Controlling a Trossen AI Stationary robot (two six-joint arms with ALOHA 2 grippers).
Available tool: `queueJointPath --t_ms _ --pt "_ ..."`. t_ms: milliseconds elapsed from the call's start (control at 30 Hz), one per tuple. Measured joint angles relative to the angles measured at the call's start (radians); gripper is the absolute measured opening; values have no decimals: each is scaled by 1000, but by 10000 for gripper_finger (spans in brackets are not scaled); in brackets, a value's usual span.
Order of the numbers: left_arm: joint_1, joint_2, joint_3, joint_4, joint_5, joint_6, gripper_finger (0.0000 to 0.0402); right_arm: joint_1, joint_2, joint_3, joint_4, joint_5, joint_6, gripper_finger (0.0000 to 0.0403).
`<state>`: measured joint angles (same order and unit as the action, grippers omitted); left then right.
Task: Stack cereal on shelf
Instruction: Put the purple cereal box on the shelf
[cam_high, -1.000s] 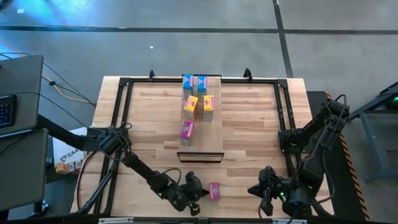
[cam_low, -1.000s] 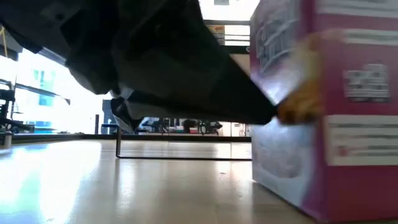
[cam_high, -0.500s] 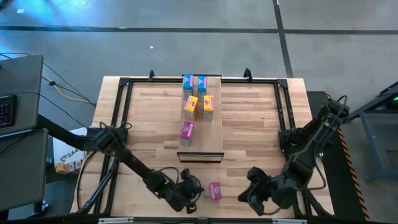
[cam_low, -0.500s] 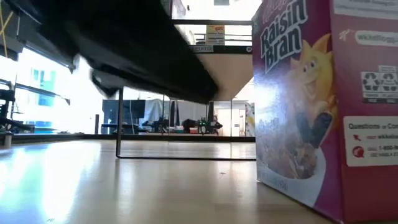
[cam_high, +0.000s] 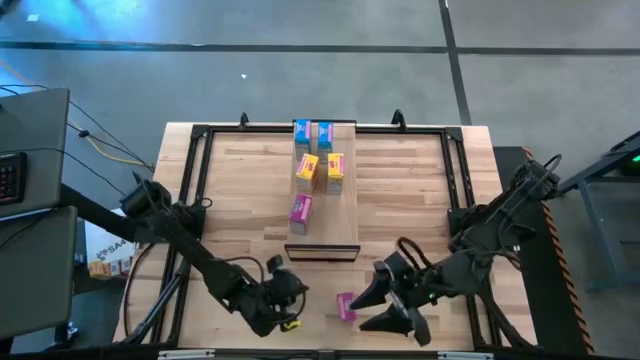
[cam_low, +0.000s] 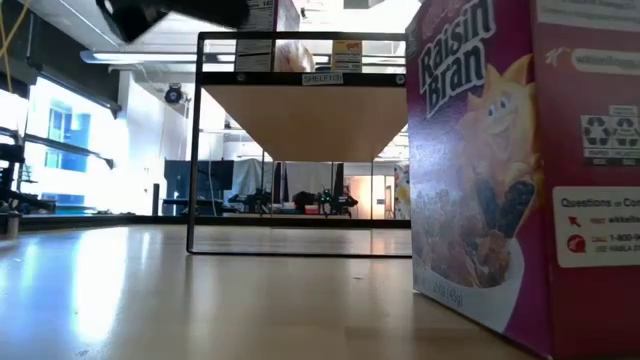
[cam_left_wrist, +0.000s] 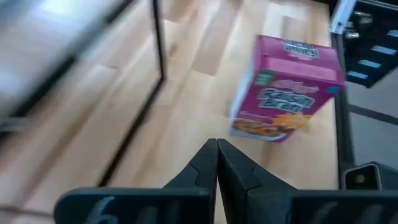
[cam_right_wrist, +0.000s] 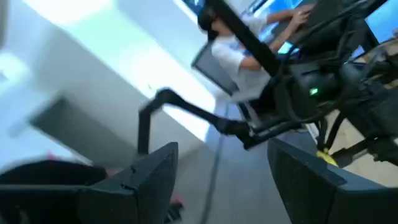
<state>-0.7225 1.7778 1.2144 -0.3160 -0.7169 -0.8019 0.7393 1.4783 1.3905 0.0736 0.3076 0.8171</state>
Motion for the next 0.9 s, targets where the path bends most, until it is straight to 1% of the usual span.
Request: queueJointPath --t_ms 67,100,200,333,400,500,567,633,733,900 --pt "-6 -28 0 -20 -14 -9 0 -14 39 128 -177 -38 -33 247" --pt "-6 -41 0 -29 -15 -15 0 -16 60 197 -301 -50 -38 247" --pt "-10 -79 0 -65 -15 -25 0 -25 132 393 -650 -44 3 248" --pt "-15 -136 0 -114 -9 -17 0 -15 240 580 -1026 -52 207 248" --pt "-17 -163 0 -161 -10 -5 0 -10 294 644 -1157 -74 334 248" --pt "-10 -193 0 -181 -7 41 0 -1 366 699 -1277 -121 518 248" --pt "-1 -205 0 -190 8 85 0 -7 409 710 -1274 -147 601 248" --pt "13 -218 0 -189 44 137 0 -22 446 710 -1278 -163 677 248" --pt "31 -233 0 -187 109 219 0 -47 492 710 -1285 -190 760 248" --pt "58 -243 0 -187 164 321 0 -96 551 710 -1299 -213 871 248"
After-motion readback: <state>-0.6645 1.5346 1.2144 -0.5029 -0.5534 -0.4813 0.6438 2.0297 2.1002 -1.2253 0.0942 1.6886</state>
